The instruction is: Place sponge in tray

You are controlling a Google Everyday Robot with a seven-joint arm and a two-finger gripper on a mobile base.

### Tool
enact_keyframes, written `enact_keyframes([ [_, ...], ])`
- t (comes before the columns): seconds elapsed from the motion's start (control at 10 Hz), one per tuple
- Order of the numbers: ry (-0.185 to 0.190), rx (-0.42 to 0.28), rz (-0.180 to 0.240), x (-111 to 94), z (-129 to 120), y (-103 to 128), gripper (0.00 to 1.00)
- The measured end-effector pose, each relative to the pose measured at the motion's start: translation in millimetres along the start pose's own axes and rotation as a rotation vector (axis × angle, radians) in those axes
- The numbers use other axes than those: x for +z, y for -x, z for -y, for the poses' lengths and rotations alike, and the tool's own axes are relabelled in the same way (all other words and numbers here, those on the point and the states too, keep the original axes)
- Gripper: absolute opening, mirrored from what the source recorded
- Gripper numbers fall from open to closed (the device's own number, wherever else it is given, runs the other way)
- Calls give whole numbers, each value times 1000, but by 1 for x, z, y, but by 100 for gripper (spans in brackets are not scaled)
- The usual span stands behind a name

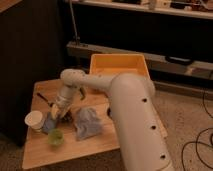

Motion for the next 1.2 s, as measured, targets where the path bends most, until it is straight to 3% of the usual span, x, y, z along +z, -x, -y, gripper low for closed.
enact_keyframes([
  [0.2, 4, 4, -4, 1, 1, 0, 4],
  [0.5, 28, 18, 8, -5, 7, -2, 0],
  [0.6, 34, 27, 28, -19, 12, -4, 0],
  [0.7, 35, 31, 46, -36, 16, -7, 0],
  [1.0, 25, 44, 125, -115, 20, -16, 0],
  [1.2, 1, 74, 194, -173, 43, -11, 0],
])
